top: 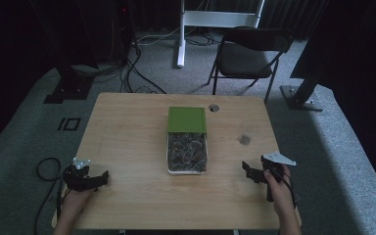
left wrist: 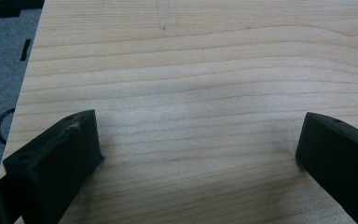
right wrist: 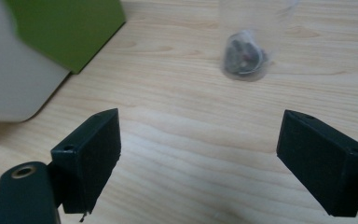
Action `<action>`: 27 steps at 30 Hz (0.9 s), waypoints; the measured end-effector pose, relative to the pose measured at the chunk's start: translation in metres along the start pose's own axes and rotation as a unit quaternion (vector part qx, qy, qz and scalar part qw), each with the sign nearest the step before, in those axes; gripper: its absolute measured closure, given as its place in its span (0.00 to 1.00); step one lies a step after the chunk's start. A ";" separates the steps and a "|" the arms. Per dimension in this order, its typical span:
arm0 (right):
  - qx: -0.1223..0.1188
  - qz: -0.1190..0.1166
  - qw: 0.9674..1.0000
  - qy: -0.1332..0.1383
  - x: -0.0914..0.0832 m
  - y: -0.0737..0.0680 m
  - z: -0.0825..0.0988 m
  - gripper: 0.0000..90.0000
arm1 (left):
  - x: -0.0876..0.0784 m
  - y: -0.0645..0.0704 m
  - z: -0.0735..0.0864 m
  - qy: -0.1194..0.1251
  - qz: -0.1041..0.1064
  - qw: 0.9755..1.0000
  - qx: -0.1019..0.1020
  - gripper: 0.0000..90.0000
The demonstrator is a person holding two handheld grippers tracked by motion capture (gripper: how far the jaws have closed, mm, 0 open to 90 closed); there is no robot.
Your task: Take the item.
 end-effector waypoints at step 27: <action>-0.074 -0.027 0.996 -0.031 -0.020 -0.005 0.057 0.15 | 0.000 0.000 0.000 0.000 -0.001 1.000 -0.001 0.00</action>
Point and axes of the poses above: each handheld gripper's, and its own axes: x roughly forward along the jaws, z roughly out of its underside, y roughly to its right, the point moved 4 cm from there along x, roughly forward along the jaws, and after that the axes turned 15 degrees about z, right-handed, at the moved point
